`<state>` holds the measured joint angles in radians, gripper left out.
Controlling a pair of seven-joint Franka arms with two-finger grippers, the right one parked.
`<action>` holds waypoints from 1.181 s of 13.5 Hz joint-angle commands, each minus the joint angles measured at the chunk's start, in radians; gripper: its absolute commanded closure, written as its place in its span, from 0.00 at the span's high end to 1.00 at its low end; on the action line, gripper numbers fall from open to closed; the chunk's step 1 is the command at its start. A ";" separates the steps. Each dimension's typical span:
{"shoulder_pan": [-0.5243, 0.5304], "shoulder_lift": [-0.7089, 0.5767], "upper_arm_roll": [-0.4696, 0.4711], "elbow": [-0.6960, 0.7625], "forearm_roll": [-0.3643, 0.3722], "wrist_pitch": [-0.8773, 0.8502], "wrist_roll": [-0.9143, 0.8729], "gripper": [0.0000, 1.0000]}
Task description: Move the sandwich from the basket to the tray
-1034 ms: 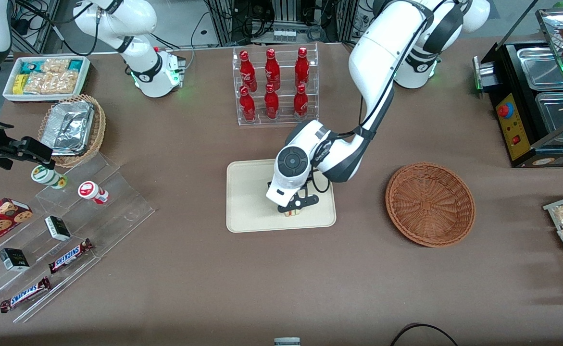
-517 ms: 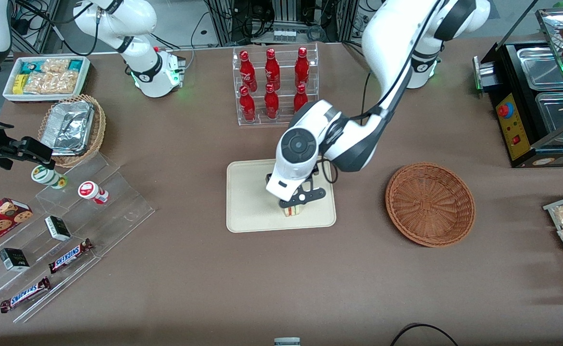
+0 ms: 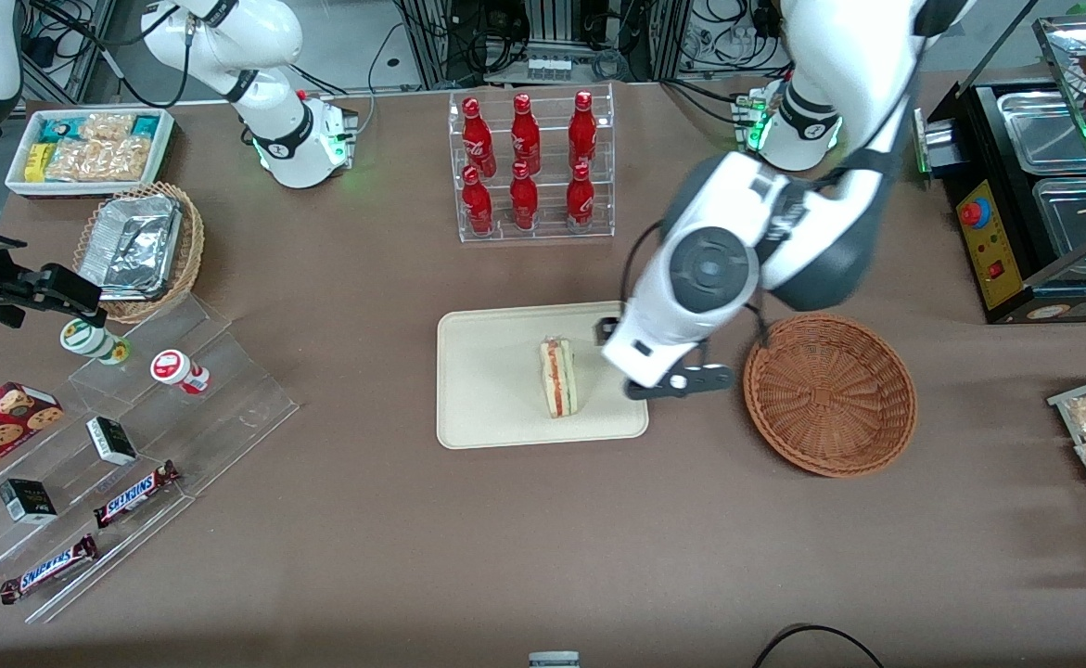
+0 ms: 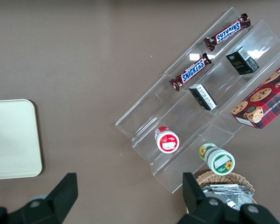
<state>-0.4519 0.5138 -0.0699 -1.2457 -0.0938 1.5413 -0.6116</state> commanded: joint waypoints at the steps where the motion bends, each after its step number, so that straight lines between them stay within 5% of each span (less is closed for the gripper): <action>1: 0.106 -0.073 -0.008 -0.063 0.003 -0.049 0.114 1.00; 6: 0.275 -0.211 -0.008 -0.196 0.002 -0.049 0.311 1.00; 16: 0.413 -0.475 -0.016 -0.354 0.002 -0.165 0.467 1.00</action>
<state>-0.0767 0.0957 -0.0694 -1.5639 -0.0938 1.4029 -0.1942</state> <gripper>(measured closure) 0.000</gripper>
